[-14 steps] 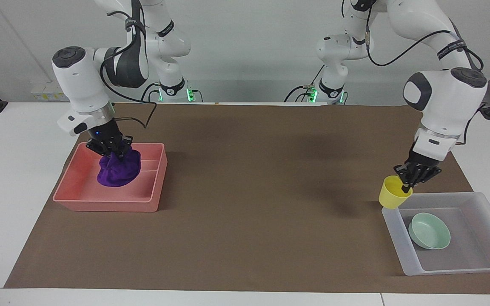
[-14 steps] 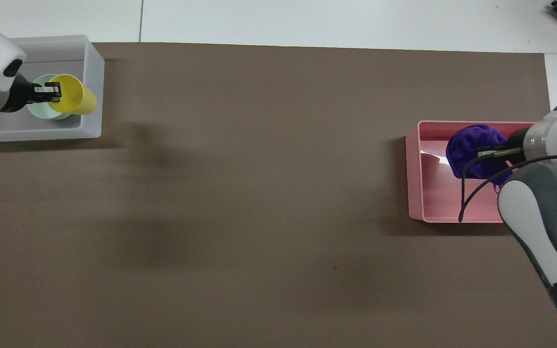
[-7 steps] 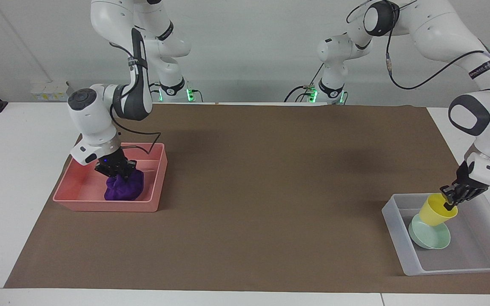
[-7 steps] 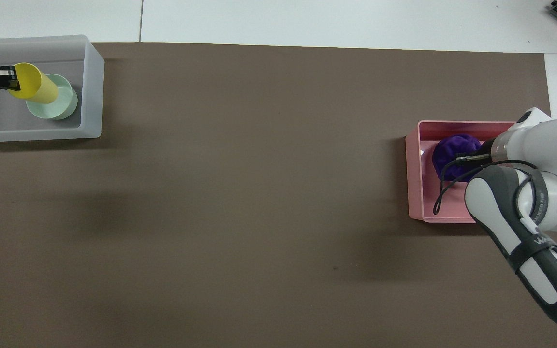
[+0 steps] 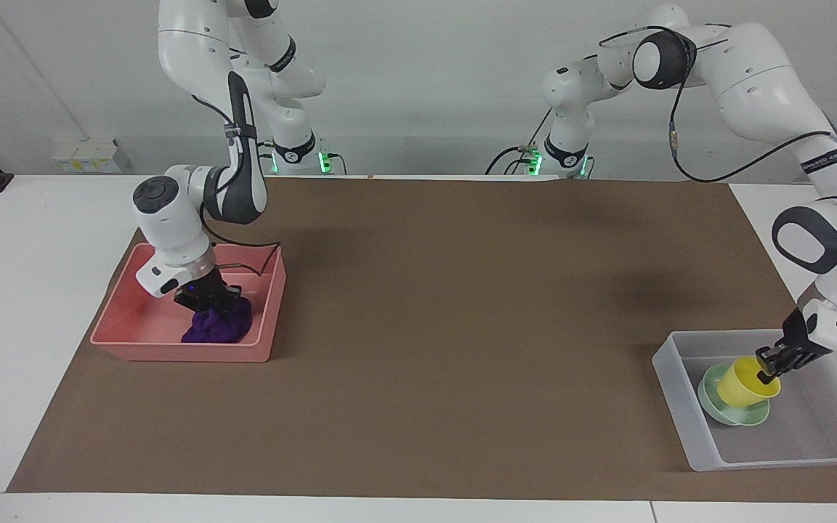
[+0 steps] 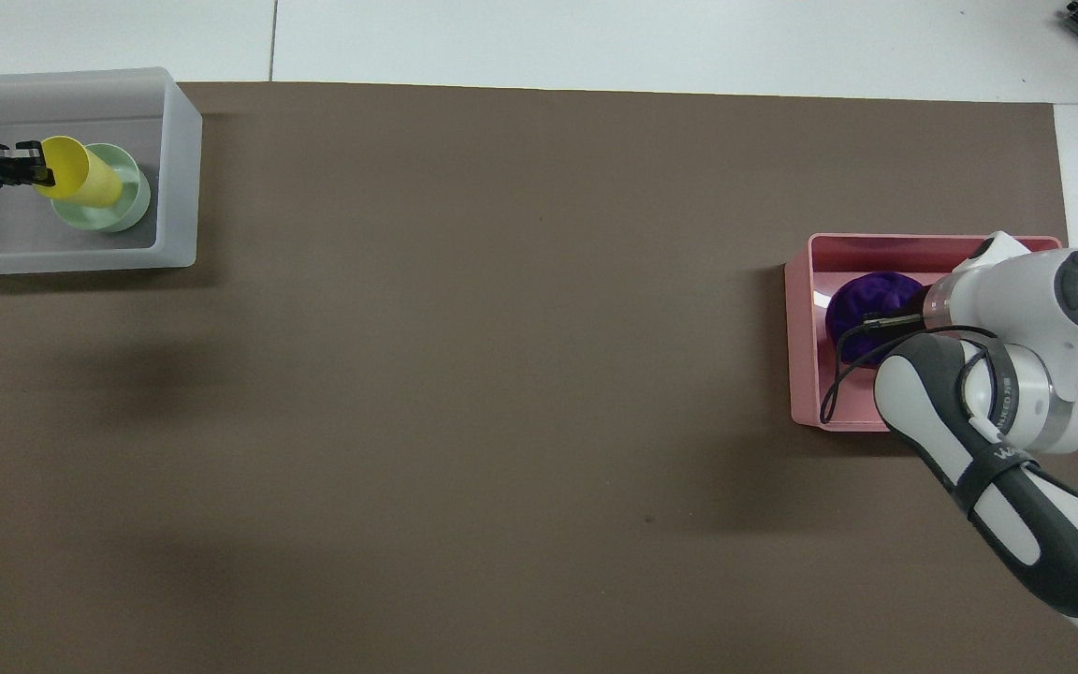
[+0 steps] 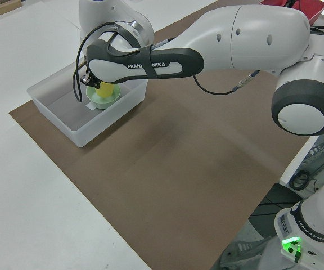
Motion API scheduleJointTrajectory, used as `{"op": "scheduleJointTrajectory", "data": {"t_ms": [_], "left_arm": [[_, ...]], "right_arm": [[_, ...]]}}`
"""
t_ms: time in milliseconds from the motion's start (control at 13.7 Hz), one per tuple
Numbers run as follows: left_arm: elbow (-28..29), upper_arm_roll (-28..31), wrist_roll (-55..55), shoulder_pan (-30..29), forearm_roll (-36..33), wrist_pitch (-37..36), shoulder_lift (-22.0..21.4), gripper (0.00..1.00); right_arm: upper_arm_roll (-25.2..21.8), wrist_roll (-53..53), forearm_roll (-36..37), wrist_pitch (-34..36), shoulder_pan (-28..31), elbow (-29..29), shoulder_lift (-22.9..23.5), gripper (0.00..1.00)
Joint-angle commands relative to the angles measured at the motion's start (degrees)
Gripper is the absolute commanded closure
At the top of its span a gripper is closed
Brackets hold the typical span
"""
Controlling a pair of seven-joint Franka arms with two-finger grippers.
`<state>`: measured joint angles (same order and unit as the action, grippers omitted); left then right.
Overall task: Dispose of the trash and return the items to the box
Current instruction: 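Carry the cup into the bowl while the right gripper lowers the cloth into the tray, then release the cup in the bowl while the right gripper presses the cloth down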
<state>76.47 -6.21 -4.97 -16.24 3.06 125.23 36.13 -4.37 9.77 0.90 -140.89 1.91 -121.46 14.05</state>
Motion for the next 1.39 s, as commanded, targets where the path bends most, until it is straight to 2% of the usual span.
{"op": "scheduleJointTrajectory", "data": {"t_ms": [0,73,146,219,292,365,438,510,583,656,729,802,948,1094,1312], "left_arm": [[1.5,-0.5,-1.0,-0.6,1.2,2.6,0.1,1.00],[1.8,-0.4,-1.0,-0.4,1.2,2.8,0.0,1.00],[1.6,-0.4,-1.0,-0.4,0.8,2.0,-0.1,0.86],[1.5,-0.4,-1.1,-0.3,0.7,1.4,-0.2,0.63],[1.1,-0.3,-1.1,-0.2,0.5,0.8,-0.2,0.34],[0.9,-0.3,-1.2,0.0,0.3,0.7,-0.2,0.20],[0.8,-0.5,-1.7,0.2,-0.7,0.6,-0.4,0.06],[1.0,-0.6,-2.8,0.3,-1.9,0.6,-1.6,0.00],[1.6,-0.6,-4.3,1.1,-2.4,0.2,-3.8,0.00],[2.4,-0.6,-5.5,1.5,-2.4,-1.1,-6.1,0.00],[4.1,-0.6,-5.8,2.1,-2.5,-2.6,-8.9,0.00],[7.3,-0.6,-6.3,2.4,-2.5,-2.9,-12.5,0.00],[15.2,-0.4,-7.8,5.9,-2.6,-2.0,-19.6,0.00],[17.6,-0.5,-7.4,8.7,-2.6,-3.4,-23.6,0.00],[26.0,-0.6,-7.0,11.9,-2.6,-4.5,-32.5,0.00]], "right_arm": [[0.6,1.7,-0.6,-1.7,1.1,-0.8,0.0,1.00],[0.7,1.8,-0.6,-2.3,1.2,-1.0,0.0,1.00],[0.6,1.8,-0.6,-3.1,1.2,-1.7,0.0,1.00],[0.7,1.7,-0.6,-3.6,1.2,-1.9,0.0,1.00],[0.6,1.6,-0.6,-3.7,1.2,-1.9,0.0,1.00],[0.6,1.5,-0.6,-3.7,1.2,-1.9,0.0,1.00],[0.7,1.4,-0.6,-3.7,1.2,-1.9,0.0,0.79],[0.6,1.4,-0.6,-3.7,1.2,-1.9,0.0,0.62],[0.7,1.3,-0.6,-3.6,1.2,-1.9,0.0,0.43],[0.7,1.3,-0.6,-3.5,1.2,-1.8,0.0,0.30],[0.7,1.1,-0.6,-3.3,1.2,-1.7,-0.1,0.12],[0.7,1.0,-0.7,-2.8,1.2,-1.3,-0.8,0.00],[0.7,0.8,-0.7,-1.4,0.8,-1.0,-2.9,0.00],[0.7,0.0,-0.6,2.9,0.5,1.1,-4.5,0.00],[1.4,-3.4,-0.6,8.1,0.3,3.0,-7.9,0.00]]}}
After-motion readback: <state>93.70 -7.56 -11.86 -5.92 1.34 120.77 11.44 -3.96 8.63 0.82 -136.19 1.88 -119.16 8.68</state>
